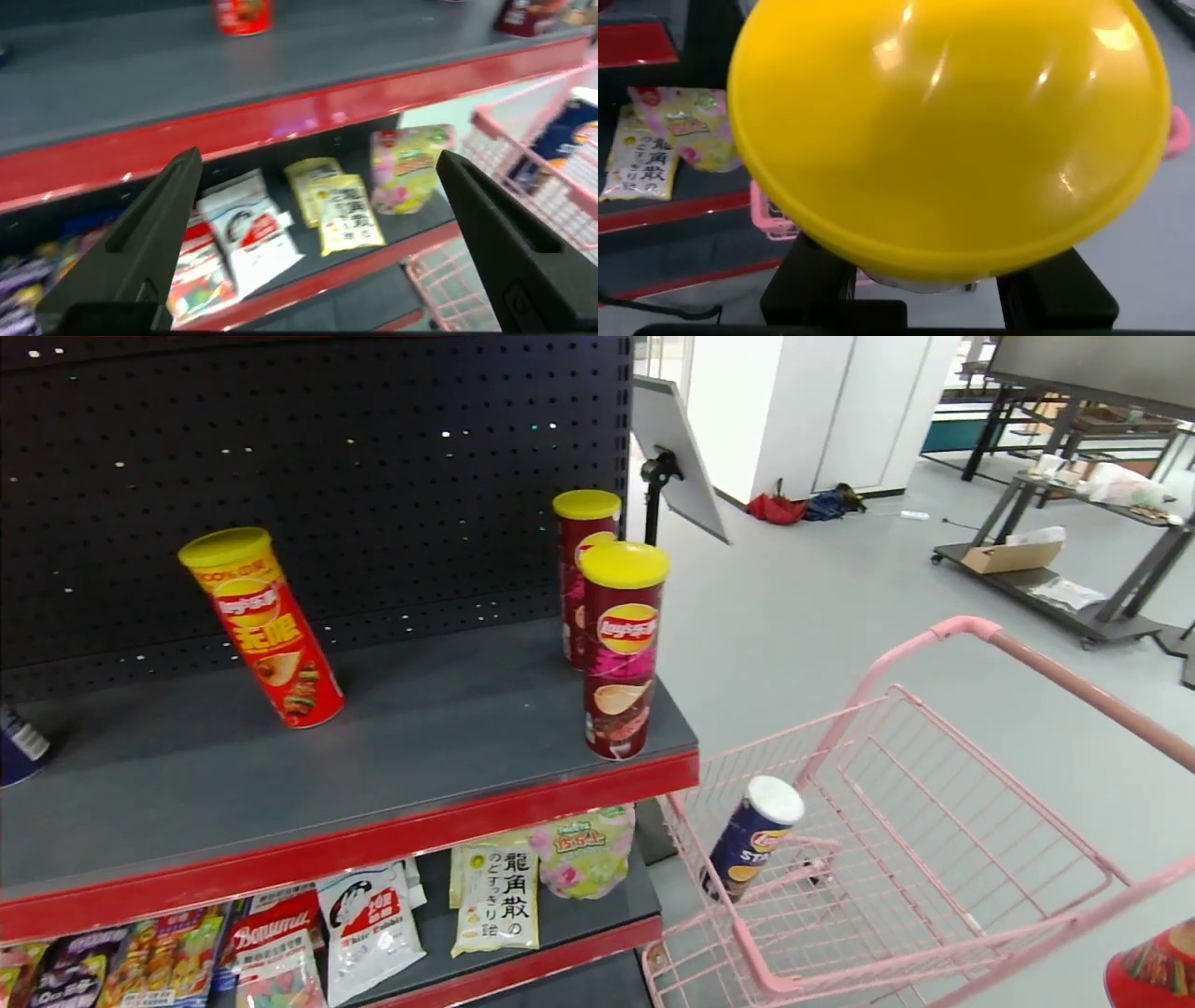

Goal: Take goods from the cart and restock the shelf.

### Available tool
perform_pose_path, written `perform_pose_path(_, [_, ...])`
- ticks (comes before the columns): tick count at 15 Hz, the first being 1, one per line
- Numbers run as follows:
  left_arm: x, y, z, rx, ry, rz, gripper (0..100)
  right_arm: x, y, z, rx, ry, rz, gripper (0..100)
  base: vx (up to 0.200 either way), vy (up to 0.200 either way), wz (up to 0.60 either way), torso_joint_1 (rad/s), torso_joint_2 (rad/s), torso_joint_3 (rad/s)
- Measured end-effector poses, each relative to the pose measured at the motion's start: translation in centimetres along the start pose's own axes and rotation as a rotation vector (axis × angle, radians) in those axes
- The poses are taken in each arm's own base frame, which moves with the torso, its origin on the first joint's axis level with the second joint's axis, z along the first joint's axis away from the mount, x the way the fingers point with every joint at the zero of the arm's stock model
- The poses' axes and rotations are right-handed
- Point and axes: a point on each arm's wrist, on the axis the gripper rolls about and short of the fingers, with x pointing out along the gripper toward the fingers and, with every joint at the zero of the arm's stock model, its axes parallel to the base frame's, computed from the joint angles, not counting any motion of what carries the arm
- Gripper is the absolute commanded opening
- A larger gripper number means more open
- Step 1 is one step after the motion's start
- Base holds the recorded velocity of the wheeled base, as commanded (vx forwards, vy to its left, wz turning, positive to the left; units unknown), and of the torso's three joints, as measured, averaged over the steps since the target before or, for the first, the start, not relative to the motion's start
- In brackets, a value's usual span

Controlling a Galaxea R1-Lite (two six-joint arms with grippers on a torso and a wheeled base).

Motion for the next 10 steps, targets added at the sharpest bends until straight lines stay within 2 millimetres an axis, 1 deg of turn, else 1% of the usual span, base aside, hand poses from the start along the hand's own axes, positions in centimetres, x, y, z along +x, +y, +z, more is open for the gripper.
perform_pose_path(2, [0.0, 0.0, 0.0, 0.000, 0.000, 0.001, 100, 0.0, 0.0, -0.2, -0.001, 0.004, 0.001, 0, 0.000, 0.000, 0.60, 0.002, 0.00, 0.000])
perform_pose_path(5, [0.0, 0.0, 0.0, 0.000, 0.000, 0.001, 100, 0.0, 0.1, -0.9, -0.007, 0.009, 0.005, 0, 0.000, 0.000, 0.00, 0.000, 0.00, 0.000])
perform_pose_path(8, [0.0, 0.0, 0.0, 0.000, 0.000, 0.000, 100, -0.7, 0.2, -2.1, -0.008, -0.017, 0.015, 0, 0.000, 0.000, 0.00, 0.000, 0.00, 0.000])
perform_pose_path(10, [0.0, 0.0, 0.0, 0.000, 0.000, 0.000, 100, -1.3, 0.2, -2.7, -0.006, -0.054, 0.046, 0, 0.000, 0.200, 0.00, 0.000, 0.00, 0.000])
